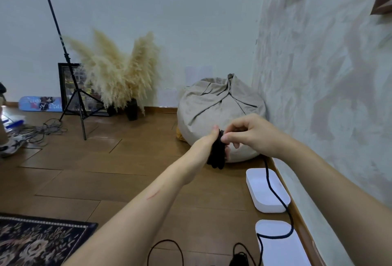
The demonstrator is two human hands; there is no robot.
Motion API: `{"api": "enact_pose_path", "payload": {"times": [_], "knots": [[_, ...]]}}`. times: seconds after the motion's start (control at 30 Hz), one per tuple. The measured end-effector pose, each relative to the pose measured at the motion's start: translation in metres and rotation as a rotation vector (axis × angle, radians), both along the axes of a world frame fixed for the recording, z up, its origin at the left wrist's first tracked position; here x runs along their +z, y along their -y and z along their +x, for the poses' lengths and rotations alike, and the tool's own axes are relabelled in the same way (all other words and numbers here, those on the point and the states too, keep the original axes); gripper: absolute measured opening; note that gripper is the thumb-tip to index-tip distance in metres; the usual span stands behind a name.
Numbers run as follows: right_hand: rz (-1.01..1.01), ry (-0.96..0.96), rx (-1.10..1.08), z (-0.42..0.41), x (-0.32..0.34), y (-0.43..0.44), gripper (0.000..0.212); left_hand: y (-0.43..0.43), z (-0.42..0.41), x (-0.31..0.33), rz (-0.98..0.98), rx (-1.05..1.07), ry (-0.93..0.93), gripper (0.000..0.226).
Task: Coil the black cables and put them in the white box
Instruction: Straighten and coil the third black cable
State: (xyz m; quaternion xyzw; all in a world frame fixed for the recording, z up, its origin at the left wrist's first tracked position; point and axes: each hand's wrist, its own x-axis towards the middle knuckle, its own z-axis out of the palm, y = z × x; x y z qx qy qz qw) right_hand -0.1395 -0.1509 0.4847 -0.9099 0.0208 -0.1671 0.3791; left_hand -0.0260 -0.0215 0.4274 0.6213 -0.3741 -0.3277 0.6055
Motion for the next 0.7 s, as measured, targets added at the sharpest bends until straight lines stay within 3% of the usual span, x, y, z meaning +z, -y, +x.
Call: {"api": "enact_pose_path", "payload": {"times": [0.13,0.27,0.43,0.53,0.7], "knots": [[0.049,-0.015,0.052,-0.003,0.004,-0.007,0.012,0.002,-0.004,0.000,-0.020,0.050,0.066,0.073],[-0.068,-0.039,0.093,0.000,0.009,-0.018,0.015,0.002,-0.005,0.001,-0.083,0.150,0.125,0.068],[0.140,0.106,-0.018,-0.007,0.013,-0.010,0.016,-0.002,-0.005,0.008,-0.139,0.071,0.031,0.055],[0.142,0.063,-0.003,-0.009,0.013,-0.012,0.015,-0.002,-0.008,0.008,-0.109,0.050,0.129,0.055],[0.052,-0.026,0.063,-0.006,0.019,-0.026,0.015,-0.006,-0.008,0.013,-0.163,0.219,0.225,0.068]]}}
